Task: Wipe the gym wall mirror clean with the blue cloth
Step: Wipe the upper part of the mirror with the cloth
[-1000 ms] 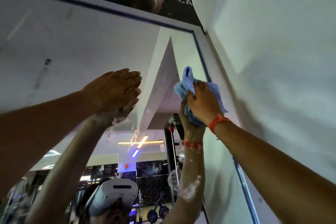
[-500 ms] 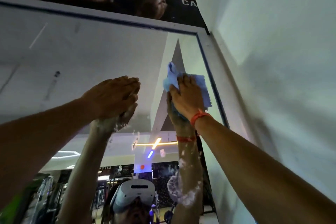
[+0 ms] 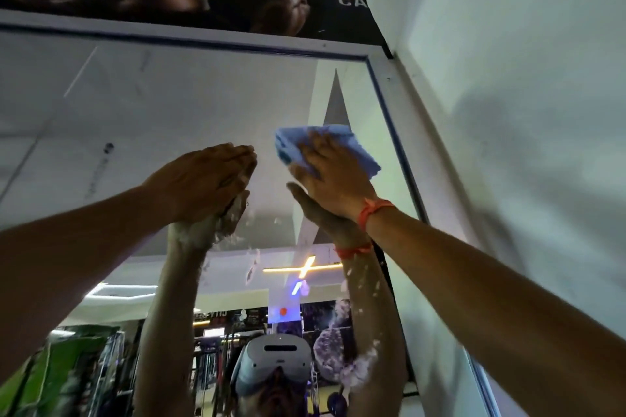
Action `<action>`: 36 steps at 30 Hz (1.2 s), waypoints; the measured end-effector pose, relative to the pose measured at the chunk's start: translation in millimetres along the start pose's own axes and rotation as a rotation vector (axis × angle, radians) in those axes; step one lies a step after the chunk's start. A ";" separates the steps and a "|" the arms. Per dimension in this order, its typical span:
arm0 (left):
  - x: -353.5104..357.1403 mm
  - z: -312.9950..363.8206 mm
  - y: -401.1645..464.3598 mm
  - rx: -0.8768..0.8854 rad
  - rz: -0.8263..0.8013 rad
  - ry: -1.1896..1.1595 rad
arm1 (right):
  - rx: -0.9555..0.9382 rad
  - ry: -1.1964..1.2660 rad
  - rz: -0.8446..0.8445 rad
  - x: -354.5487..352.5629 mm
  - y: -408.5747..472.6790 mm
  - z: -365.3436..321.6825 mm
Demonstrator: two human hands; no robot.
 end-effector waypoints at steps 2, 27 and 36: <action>0.4 -1.5 0.7 0.004 0.007 -0.005 | -0.161 0.005 -0.070 -9.7 -19.9 3.5; 0.7 -12.8 6.0 0.045 0.053 -0.146 | 0.209 0.030 0.118 -13.2 22.1 26.9; 4.8 -14.7 6.1 0.040 0.039 -0.173 | 0.082 -0.090 0.255 -48.9 -58.3 46.4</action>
Point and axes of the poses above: each hand's wrist, its own y-axis towards the middle knuckle, its own x-axis out of the palm, z = x × y, the point moved 10 cm from there along y, towards the middle knuckle, and after that the axes turned 7 degrees about y, right-handed, at the moved point
